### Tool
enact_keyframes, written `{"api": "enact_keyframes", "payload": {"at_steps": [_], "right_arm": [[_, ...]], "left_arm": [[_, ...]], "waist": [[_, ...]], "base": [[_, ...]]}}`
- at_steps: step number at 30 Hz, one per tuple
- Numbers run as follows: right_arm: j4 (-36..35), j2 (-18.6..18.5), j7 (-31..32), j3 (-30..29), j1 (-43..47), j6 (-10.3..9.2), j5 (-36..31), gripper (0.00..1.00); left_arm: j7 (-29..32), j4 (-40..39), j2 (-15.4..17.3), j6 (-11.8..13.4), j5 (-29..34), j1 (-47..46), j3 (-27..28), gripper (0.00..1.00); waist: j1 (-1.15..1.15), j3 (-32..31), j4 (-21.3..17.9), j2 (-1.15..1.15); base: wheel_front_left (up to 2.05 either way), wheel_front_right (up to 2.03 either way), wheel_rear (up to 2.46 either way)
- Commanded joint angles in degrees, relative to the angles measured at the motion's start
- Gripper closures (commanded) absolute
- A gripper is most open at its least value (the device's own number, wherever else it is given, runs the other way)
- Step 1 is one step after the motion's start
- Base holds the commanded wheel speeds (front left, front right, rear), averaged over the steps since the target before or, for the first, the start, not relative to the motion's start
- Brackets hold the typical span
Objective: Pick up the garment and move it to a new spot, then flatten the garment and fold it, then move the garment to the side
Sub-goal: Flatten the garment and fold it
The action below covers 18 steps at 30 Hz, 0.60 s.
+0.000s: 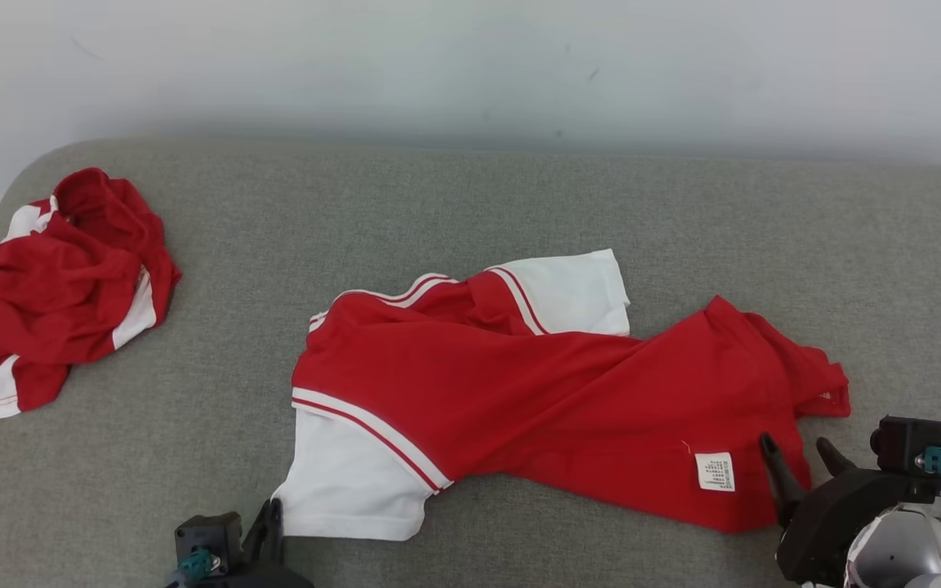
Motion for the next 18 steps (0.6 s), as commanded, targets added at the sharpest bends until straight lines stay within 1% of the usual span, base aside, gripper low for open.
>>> {"api": "enact_keyframes", "payload": {"at_steps": [1,2,3,5,6,7,8,9,12,18], "right_arm": [[0.1,0.0,0.5,-0.3,0.0,0.15,-0.9,0.05],[0.2,0.0,0.7,-0.7,-0.1,0.15,-1.5,0.18],[0.2,0.0,1.1,-0.9,-0.2,0.15,-2.1,0.22],[0.1,0.0,2.0,-1.0,-0.4,0.15,-3.0,0.24],[0.0,0.0,2.5,-0.8,-0.5,0.15,-3.2,0.26],[-0.2,0.0,3.1,-0.7,-0.7,0.15,-3.5,0.34],[-0.3,0.0,3.7,-0.7,-0.8,0.15,-3.9,0.45],[-0.4,0.0,4.6,-0.9,-0.8,0.15,-4.1,0.52],[-1.0,0.0,7.1,-1.0,-0.8,0.15,-5.0,0.54],[-0.8,0.0,9.1,-2.0,-1.4,0.15,-5.6,0.52]], "left_arm": [[0.3,-0.5,0.4,0.4,-0.4,1.1,0.0,1.0],[0.5,-0.9,0.4,0.5,-0.4,1.0,-0.1,1.0],[0.7,-1.3,0.5,0.5,-0.5,1.0,-0.1,1.0],[0.8,-1.9,0.7,0.7,-0.5,1.2,-0.2,1.0],[0.9,-2.1,0.7,0.8,-0.5,1.3,-0.2,1.0],[1.0,-2.4,0.8,0.9,-0.6,1.3,-0.2,1.0],[1.1,-2.6,0.8,1.0,-0.6,1.4,-0.3,1.0],[1.1,-2.8,0.9,1.0,-0.6,1.5,-0.3,1.0],[1.2,-3.3,0.9,1.3,-0.7,1.7,-0.3,1.0],[1.4,-3.8,1.0,1.5,-1.0,1.9,-0.5,1.0]], "waist": [[0.0,0.4,0.2,0.0],[0.0,0.5,0.3,0.0],[0.0,0.6,0.3,0.0],[0.0,0.7,0.3,0.0],[0.0,0.8,0.2,0.0],[0.0,0.8,0.1,0.0],[0.0,0.9,0.1,0.0],[0.0,0.9,0.1,0.0],[0.0,0.8,-0.1,0.0],[0.0,0.7,-0.1,0.0]], "base": [[0.0,0.0,0.0],[0.0,0.0,0.0],[0.0,0.0,0.0],[0.0,0.0,0.0],[0.0,0.0,0.0],[0.0,0.0,0.0],[0.0,0.0,0.0],[0.0,0.0,0.0],[0.0,0.0,0.0],[0.0,0.0,0.0]]}}
